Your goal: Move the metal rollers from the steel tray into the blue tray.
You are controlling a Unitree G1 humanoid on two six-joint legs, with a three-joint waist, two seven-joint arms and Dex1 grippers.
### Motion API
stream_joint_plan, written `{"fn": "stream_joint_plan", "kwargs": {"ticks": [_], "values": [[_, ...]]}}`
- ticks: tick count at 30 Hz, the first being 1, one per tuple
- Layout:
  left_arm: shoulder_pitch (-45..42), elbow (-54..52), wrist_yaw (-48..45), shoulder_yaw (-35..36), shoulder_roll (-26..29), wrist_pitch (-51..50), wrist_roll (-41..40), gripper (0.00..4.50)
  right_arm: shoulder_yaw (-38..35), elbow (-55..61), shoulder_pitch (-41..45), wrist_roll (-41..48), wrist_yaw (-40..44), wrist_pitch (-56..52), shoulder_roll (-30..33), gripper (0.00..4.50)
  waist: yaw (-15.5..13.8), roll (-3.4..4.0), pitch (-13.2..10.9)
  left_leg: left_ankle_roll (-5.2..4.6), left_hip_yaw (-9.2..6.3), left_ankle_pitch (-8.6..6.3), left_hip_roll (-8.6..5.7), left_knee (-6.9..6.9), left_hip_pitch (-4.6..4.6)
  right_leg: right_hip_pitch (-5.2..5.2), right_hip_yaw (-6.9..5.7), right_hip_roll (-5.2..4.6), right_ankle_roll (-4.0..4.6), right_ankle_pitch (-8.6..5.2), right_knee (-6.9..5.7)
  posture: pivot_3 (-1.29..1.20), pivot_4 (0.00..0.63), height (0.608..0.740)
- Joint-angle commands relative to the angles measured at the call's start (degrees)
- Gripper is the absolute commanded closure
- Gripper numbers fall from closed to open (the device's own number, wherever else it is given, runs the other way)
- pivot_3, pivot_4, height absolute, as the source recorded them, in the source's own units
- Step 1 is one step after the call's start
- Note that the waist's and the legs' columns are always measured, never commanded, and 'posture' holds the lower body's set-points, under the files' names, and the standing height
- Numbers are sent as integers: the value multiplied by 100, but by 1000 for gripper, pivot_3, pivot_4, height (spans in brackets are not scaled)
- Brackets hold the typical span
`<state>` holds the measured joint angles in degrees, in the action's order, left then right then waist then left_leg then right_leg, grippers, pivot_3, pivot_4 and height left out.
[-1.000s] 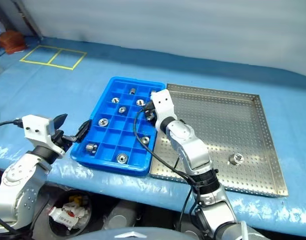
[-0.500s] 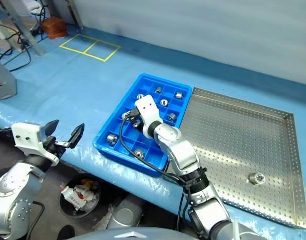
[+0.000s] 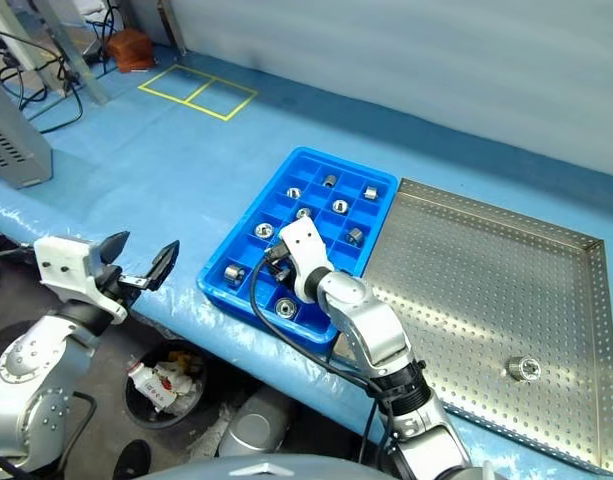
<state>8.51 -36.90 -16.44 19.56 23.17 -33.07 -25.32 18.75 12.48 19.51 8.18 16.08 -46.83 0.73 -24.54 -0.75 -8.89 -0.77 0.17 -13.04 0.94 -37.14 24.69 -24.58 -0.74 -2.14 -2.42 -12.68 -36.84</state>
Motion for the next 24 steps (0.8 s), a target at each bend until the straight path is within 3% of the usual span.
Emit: {"fn": "stream_joint_plan", "kwargs": {"ticks": [1,14,22,24], "values": [[-67,-39,-43,-16,76,67,7,0,94,142,16,39,42,39,-53,2795,7,0,0,-8,-1,5,5,0,-1,0,0,6,1,-1,0,502,150,740],[-83,-145,-59,-10,145,-6,-23,0,140,-332,310,3,63,329,-303,2795,4,-1,1,37,-19,-11,69,-4,-1,10,0,84,37,-20,-12,523,150,740],[-217,-163,-78,-175,148,-46,-70,0,-1,-150,287,80,85,316,-328,190,8,-1,1,38,-24,-11,67,-7,-2,4,-2,84,38,-21,-9,492,150,740],[-298,-95,-121,-275,156,-51,-77,0,-71,134,207,110,48,227,-280,53,14,-1,2,39,-24,-11,68,-8,-2,5,-3,84,38,-21,-10,450,150,740]]}}
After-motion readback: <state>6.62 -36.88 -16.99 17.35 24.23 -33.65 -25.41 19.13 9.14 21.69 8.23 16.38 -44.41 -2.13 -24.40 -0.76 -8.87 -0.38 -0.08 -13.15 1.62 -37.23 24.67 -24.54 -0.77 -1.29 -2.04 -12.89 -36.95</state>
